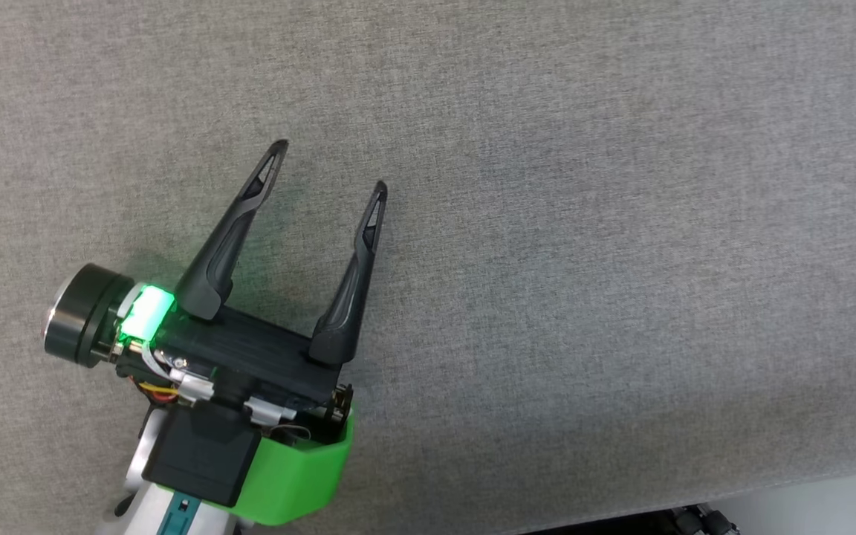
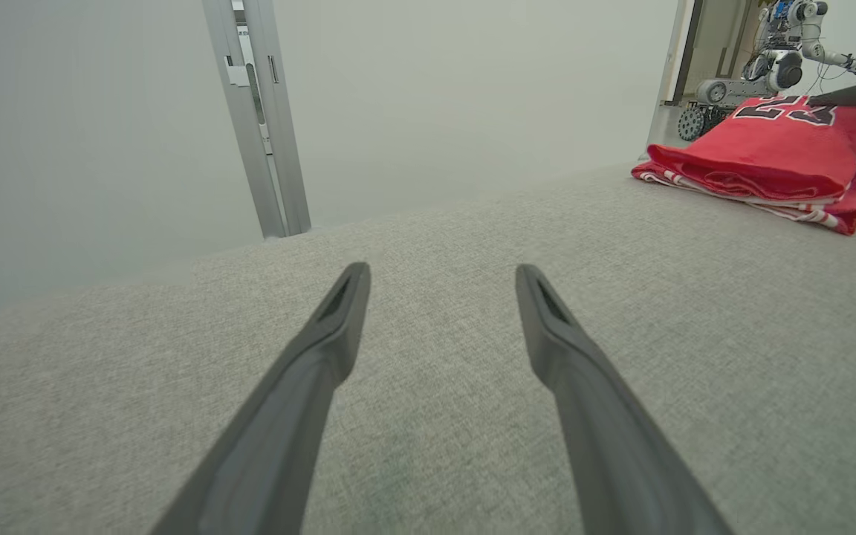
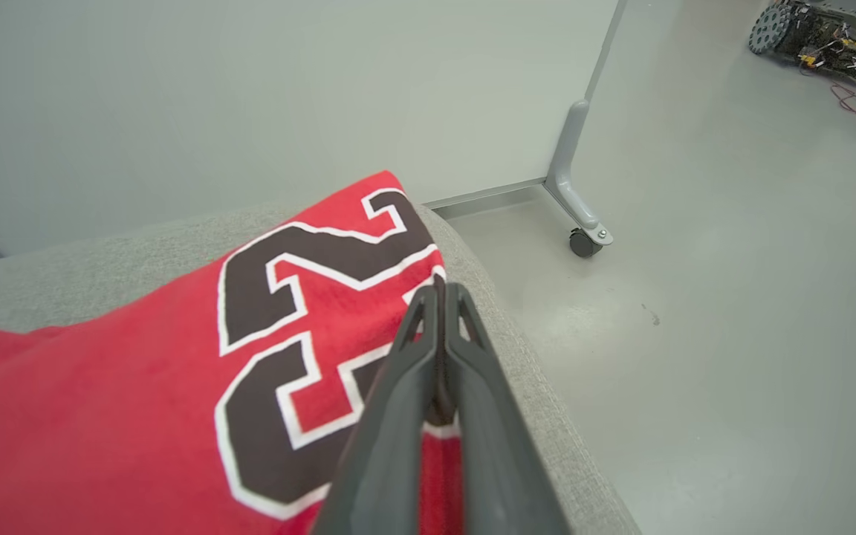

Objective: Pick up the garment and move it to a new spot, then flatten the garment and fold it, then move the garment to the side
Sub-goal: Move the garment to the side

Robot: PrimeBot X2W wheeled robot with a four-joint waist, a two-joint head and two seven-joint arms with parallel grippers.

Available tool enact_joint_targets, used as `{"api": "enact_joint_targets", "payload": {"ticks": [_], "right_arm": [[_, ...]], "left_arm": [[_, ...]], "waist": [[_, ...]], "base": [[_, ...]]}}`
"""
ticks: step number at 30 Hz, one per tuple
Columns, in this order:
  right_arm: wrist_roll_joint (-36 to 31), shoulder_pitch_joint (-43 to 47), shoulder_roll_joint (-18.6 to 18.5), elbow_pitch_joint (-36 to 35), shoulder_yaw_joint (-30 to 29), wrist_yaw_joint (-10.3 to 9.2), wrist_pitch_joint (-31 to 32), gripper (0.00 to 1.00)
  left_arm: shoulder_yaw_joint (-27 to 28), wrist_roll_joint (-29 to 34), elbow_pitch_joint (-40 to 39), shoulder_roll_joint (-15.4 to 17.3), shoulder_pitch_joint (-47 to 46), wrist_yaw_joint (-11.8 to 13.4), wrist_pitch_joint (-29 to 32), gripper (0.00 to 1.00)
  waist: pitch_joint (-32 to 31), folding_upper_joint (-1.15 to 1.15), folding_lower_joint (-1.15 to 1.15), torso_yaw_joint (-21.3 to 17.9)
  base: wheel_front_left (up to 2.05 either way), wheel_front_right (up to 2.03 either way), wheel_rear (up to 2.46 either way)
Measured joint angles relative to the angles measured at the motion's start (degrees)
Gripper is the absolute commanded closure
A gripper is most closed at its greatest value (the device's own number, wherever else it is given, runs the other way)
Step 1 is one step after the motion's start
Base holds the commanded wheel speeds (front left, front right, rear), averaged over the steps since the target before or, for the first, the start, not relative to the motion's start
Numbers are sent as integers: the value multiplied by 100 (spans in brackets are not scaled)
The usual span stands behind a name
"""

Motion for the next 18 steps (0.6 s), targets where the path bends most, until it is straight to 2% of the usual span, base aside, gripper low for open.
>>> {"api": "enact_joint_targets", "payload": {"ticks": [1,4,9,13,18], "right_arm": [[3,-4,7,64,-24,0,-10,0],[-158,-48,87,49,-12,0,-113,0],[-827,-51,666,-335,269,0,-221,0],[-1377,99,1426,-731,91,0,-237,0],[-1864,747,2293,-1091,78,0,-237,0]], "left_arm": [[-13,-2,4,18,-15,10,0,0],[-57,-66,57,20,-85,57,0,0],[-114,-148,221,-49,-107,178,0,0],[-96,-243,397,-122,-1,285,0,0],[56,-403,795,-199,392,376,0,0]], "waist": [[17,0,0,20],[10,0,0,86],[-217,0,0,171],[-564,0,0,220],[-1139,0,-1,257]], "base": [[0,0,0],[0,0,0],[0,0,0],[0,0,0],[0,0,0]]}}
